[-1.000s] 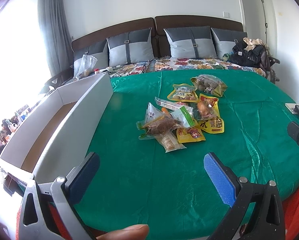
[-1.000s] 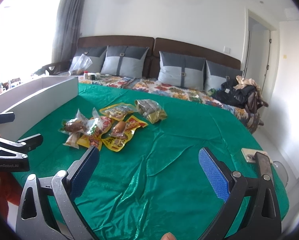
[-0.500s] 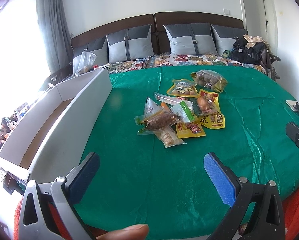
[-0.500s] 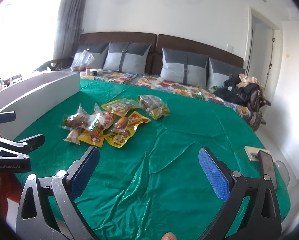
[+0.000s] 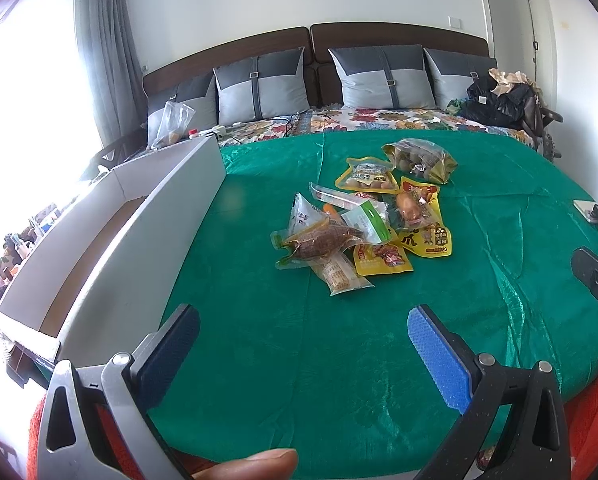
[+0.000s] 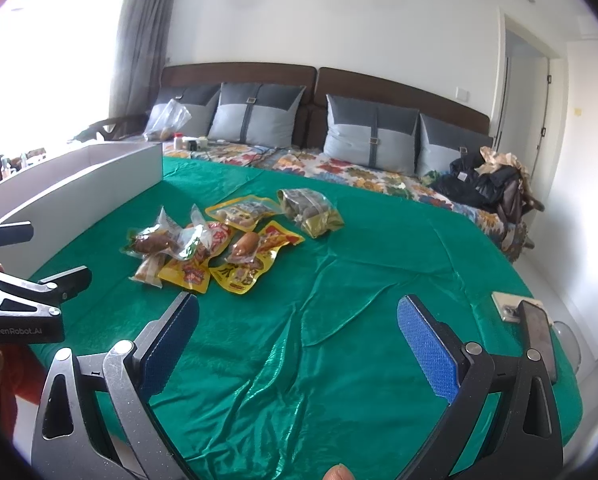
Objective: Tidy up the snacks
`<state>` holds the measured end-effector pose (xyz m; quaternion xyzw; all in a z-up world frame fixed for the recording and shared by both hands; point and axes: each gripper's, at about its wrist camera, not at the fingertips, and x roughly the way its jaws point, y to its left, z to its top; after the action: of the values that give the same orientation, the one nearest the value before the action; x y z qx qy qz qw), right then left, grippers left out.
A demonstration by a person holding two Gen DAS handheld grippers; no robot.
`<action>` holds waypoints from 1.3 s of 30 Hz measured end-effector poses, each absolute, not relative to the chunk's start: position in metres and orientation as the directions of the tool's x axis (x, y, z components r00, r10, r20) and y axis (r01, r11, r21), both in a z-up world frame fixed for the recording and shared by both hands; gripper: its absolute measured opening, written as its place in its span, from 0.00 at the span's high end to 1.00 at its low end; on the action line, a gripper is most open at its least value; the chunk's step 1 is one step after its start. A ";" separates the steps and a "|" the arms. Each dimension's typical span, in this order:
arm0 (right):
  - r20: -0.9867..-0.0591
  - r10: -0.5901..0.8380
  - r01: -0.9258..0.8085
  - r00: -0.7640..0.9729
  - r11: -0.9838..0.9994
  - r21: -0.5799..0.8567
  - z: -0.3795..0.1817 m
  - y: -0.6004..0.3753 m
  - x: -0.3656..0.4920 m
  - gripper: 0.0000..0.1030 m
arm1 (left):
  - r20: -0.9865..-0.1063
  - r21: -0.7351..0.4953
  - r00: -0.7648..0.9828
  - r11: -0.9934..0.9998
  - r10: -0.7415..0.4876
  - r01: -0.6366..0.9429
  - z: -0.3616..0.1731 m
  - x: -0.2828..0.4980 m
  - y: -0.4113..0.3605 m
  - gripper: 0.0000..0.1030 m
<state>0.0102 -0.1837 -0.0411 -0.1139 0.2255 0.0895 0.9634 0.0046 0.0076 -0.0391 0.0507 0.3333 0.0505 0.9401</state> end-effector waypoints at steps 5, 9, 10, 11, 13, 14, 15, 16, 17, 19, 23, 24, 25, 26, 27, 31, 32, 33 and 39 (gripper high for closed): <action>-0.458 0.123 -0.227 0.880 0.957 -0.180 -0.043 -0.183 0.013 0.02 | -0.624 0.128 0.770 0.990 0.131 -0.064 -0.039 0.006 0.009 0.00; -0.458 0.123 -0.227 0.880 0.957 -0.179 -0.043 -0.183 0.013 0.02 | -0.625 0.126 0.769 0.990 0.133 -0.068 -0.039 0.007 0.011 0.00; -0.458 0.123 -0.227 0.880 0.957 -0.179 -0.043 -0.183 0.013 0.02 | -0.626 0.126 0.768 0.990 0.133 -0.069 -0.040 0.007 0.011 0.00; -0.458 0.123 -0.227 0.880 0.957 -0.179 -0.043 -0.183 0.013 0.02 | -0.627 0.127 0.767 0.990 0.134 -0.069 -0.040 0.007 0.012 0.00; -0.459 0.122 -0.227 0.880 0.957 -0.180 -0.043 -0.183 0.013 0.02 | -0.627 0.128 0.767 0.989 0.136 -0.070 -0.040 0.007 0.010 0.00; -0.458 0.123 -0.227 0.880 0.957 -0.180 -0.043 -0.183 0.013 0.02 | -0.627 0.128 0.767 0.989 0.136 -0.071 -0.040 0.007 0.010 0.00; -0.459 0.123 -0.227 0.880 0.957 -0.180 -0.043 -0.183 0.013 0.02 | -0.627 0.128 0.767 0.989 0.136 -0.071 -0.040 0.007 0.010 0.00; -0.458 0.122 -0.227 0.881 0.957 -0.180 -0.043 -0.183 0.013 0.02 | -0.627 0.128 0.767 0.989 0.136 -0.071 -0.040 0.007 0.010 0.00; -0.457 0.122 -0.226 0.881 0.957 -0.180 -0.043 -0.183 0.013 0.02 | -0.627 0.128 0.767 0.989 0.136 -0.071 -0.040 0.007 0.010 0.00; -0.458 0.122 -0.226 0.881 0.957 -0.180 -0.043 -0.183 0.013 0.02 | -0.628 0.128 0.766 0.989 0.136 -0.070 -0.040 0.007 0.010 0.00; -0.459 0.122 -0.227 0.880 0.957 -0.180 -0.043 -0.183 0.013 0.02 | -0.629 0.128 0.765 0.989 0.137 -0.072 -0.040 0.008 0.010 0.00; -0.459 0.122 -0.227 0.880 0.957 -0.180 -0.043 -0.183 0.013 0.02 | -0.629 0.128 0.765 0.989 0.137 -0.072 -0.040 0.008 0.011 0.00; -0.459 0.122 -0.227 0.880 0.957 -0.179 -0.043 -0.183 0.013 0.02 | -0.629 0.128 0.765 0.989 0.137 -0.072 -0.040 0.008 0.011 0.00; -0.459 0.123 -0.227 0.880 0.957 -0.179 -0.043 -0.183 0.013 0.02 | -0.629 0.128 0.765 0.989 0.137 -0.071 -0.040 0.008 0.011 0.00; -0.458 0.122 -0.227 0.880 0.957 -0.180 -0.042 -0.183 0.013 0.02 | -0.629 0.129 0.765 0.989 0.137 -0.071 -0.040 0.008 0.011 0.00; -0.459 0.123 -0.227 0.880 0.957 -0.180 -0.042 -0.183 0.013 0.02 | -0.629 0.128 0.765 0.989 0.138 -0.072 -0.039 0.008 0.011 0.00; -0.459 0.122 -0.227 0.880 0.957 -0.180 -0.042 -0.183 0.013 0.02 | -0.629 0.128 0.765 0.989 0.138 -0.073 -0.039 0.008 0.012 0.00; -0.458 0.122 -0.227 0.880 0.957 -0.180 -0.042 -0.183 0.013 0.02 | -0.629 0.127 0.765 0.989 0.138 -0.074 -0.039 0.009 0.012 0.00; -0.459 0.123 -0.227 0.880 0.957 -0.179 -0.042 -0.183 0.013 0.02 | -0.627 0.124 0.767 0.989 0.140 -0.079 -0.039 0.008 0.014 0.00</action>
<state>0.0133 -0.1834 -0.0420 -0.1147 0.2274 0.0910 0.9627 0.0084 0.0136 -0.0388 0.0454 0.3366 0.0581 0.9388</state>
